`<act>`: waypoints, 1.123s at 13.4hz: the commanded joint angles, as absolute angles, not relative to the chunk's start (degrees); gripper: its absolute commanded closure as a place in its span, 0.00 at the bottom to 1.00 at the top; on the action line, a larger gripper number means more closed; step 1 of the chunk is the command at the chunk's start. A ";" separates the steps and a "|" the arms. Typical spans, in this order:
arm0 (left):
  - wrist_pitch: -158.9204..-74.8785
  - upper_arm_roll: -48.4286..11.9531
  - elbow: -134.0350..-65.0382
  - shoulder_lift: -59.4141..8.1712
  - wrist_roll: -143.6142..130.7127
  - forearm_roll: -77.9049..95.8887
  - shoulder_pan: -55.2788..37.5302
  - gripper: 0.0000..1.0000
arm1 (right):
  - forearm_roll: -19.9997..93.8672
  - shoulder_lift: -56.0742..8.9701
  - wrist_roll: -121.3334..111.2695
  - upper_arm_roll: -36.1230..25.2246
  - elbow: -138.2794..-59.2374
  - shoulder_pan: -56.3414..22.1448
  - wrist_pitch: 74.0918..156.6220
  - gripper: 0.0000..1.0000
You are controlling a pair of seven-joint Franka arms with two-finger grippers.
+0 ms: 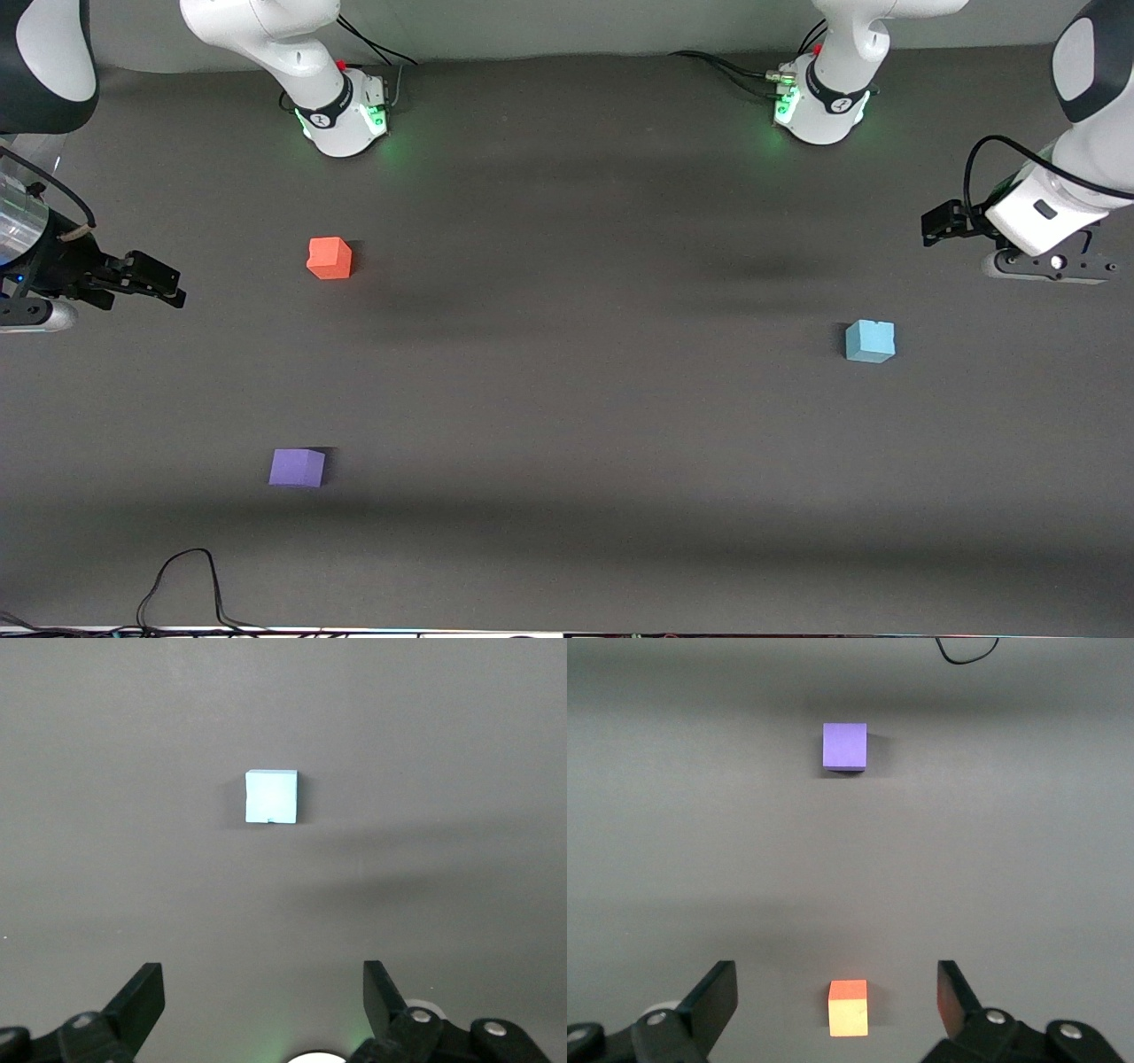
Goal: Place blue block between orange and purple blocks
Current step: 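Lower the open left gripper over the light blue block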
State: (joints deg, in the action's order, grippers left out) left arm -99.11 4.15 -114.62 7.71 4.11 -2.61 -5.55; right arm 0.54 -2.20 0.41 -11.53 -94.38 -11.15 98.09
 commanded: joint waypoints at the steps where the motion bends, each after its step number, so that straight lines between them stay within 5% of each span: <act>1: -104.48 4.31 -119.78 9.14 5.54 -3.52 -5.71 0.00 | 0.62 -2.55 0.26 -11.87 -93.52 -11.43 97.56 0.00; 9: -139.00 4.39 -138.76 0.90 5.54 -3.69 -5.54 0.00 | 0.26 -2.64 0.09 -11.87 -93.52 -11.43 97.56 0.00; 15: -152.21 4.31 -139.31 -9.22 5.63 -5.01 -4.92 0.00 | 0.18 -3.25 0.09 -11.95 -93.52 -11.43 97.56 0.00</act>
State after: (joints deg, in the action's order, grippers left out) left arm -149.20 4.27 -139.30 -7.16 4.80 -3.93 -5.22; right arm 0.54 -2.86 0.41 -11.59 -94.42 -11.15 98.04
